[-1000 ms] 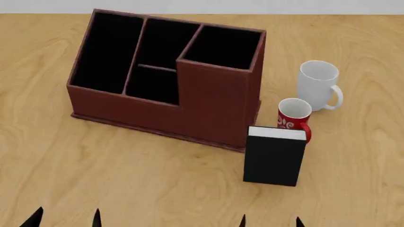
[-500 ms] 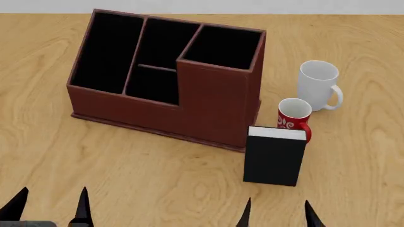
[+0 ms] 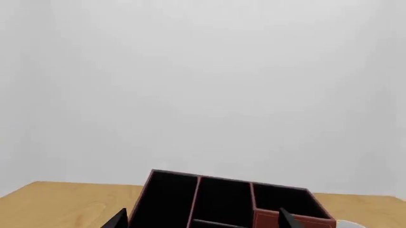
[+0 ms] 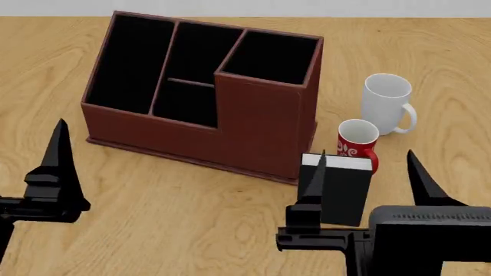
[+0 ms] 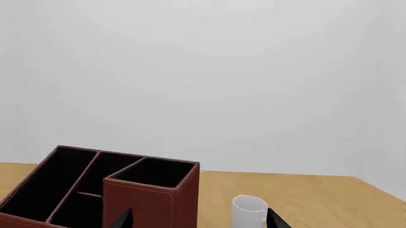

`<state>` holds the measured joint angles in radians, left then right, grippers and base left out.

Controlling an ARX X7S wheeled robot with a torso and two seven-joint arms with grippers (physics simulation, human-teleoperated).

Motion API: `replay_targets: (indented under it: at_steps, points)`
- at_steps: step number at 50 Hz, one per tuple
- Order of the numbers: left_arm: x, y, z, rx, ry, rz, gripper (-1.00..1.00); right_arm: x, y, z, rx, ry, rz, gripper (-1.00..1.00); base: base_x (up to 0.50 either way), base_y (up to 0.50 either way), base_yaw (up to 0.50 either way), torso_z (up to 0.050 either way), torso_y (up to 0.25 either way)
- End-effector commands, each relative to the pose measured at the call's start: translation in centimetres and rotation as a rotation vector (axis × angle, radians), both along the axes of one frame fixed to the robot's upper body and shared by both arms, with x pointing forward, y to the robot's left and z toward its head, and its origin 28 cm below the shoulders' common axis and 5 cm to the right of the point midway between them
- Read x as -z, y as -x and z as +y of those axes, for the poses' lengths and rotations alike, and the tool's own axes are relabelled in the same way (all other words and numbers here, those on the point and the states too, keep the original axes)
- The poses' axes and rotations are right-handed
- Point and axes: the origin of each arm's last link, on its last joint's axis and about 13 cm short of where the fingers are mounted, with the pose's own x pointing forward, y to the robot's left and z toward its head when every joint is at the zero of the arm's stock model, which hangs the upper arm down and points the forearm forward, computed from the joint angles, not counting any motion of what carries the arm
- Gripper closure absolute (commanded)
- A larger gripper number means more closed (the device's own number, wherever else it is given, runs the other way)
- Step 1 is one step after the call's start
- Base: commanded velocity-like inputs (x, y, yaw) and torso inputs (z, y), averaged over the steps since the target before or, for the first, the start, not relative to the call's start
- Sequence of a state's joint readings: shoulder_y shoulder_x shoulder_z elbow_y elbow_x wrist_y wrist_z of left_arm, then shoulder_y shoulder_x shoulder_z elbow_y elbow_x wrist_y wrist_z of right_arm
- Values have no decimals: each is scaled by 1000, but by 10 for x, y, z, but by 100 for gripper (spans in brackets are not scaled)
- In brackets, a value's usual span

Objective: Pick up the book and place it in the right compartment of the caddy.

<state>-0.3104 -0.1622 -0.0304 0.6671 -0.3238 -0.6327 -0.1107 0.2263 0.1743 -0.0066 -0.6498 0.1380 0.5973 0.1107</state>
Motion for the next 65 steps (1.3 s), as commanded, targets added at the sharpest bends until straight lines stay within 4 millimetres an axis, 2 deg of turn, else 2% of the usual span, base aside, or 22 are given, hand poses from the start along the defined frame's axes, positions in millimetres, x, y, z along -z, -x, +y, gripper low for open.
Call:
replay_targets:
  at_steps: [1,8,17,32,65]
  points:
    - [-47,7,4,9,12,-70,-100,-44,2,-5,4,49,-71,-100,0,0,0,0,0]
    - [-77,15,7,-21,22,-128,-100,-62,5,-5,0,58,-102,-100,0,0,0,0,0]
    - [-95,16,10,-66,1,-166,-100,-77,11,-7,21,70,-121,-100,0,0,0,0,0]
    - [-101,20,10,-81,-12,-199,-100,-93,14,-11,37,96,-156,-100,72,0,0,0,0]
    - [-102,22,11,-91,-9,-212,-100,-94,11,-8,20,100,-159,-100,186,0,0,0,0]
